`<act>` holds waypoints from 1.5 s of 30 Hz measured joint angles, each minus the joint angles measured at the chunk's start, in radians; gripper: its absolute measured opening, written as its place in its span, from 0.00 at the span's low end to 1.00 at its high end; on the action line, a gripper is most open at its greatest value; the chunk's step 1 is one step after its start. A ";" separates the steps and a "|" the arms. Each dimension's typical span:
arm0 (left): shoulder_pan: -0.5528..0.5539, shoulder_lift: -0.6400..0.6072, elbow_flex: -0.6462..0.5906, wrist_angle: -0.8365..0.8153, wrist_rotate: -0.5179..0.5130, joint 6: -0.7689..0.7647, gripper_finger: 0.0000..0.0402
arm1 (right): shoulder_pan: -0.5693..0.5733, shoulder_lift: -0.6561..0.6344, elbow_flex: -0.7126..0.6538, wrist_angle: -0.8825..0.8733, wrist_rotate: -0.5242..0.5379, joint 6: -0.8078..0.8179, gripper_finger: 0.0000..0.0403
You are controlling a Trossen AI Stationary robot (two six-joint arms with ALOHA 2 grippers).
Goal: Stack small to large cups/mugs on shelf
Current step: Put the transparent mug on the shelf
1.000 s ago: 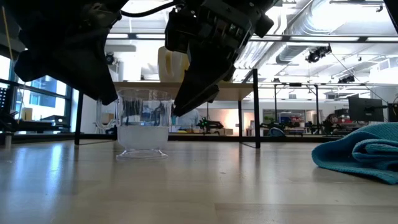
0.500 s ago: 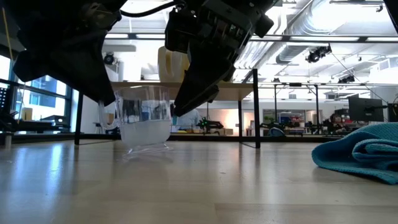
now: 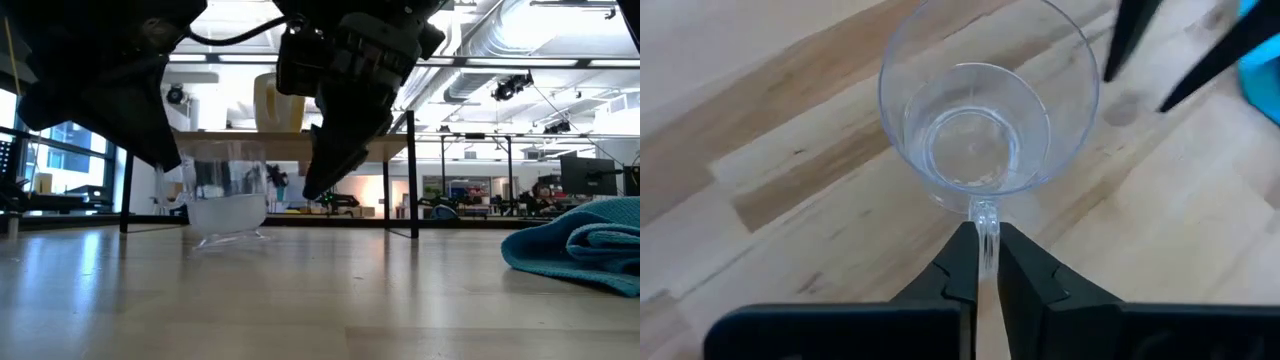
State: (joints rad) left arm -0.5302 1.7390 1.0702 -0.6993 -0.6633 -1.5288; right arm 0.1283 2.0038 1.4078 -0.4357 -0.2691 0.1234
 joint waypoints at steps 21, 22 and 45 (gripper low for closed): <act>0.000 -0.084 0.073 -0.353 -0.007 -0.182 0.01 | -0.045 -0.333 -0.001 0.049 0.103 -0.039 0.31; 0.000 -0.084 0.089 -0.379 -0.008 -0.188 0.01 | -0.050 -0.344 0.000 0.048 0.104 -0.045 0.31; 0.068 -0.083 0.399 -0.821 -0.098 -0.535 0.01 | -0.049 -0.535 0.000 -0.108 0.153 -0.098 0.31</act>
State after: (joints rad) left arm -0.4622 1.6562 1.4693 -1.5205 -0.7611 -2.0638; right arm 0.0795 1.4692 1.4078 -0.5436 -0.1162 0.0251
